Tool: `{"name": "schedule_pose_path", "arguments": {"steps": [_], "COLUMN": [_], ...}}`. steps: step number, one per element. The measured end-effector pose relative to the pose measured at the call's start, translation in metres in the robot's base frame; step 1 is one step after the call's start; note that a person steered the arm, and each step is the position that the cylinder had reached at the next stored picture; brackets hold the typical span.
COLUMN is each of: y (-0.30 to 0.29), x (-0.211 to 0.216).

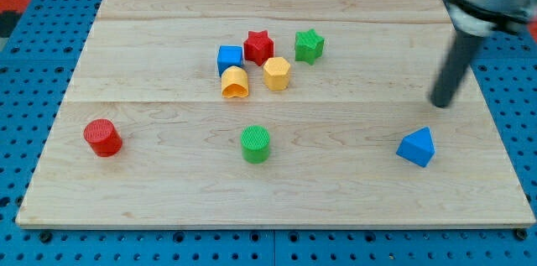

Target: Move the blue triangle into the green star

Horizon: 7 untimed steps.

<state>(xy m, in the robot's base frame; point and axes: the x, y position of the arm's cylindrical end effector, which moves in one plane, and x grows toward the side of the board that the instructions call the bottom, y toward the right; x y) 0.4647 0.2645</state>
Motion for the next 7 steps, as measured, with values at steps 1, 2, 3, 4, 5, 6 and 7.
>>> {"name": "schedule_pose_path", "arguments": {"steps": [1, 2, 3, 4, 5, 6, 7], "y": [0.037, 0.006, -0.043, -0.078, -0.093, -0.095, -0.099], "x": [0.059, 0.101, 0.087, 0.062, 0.041, 0.041, 0.051]}}
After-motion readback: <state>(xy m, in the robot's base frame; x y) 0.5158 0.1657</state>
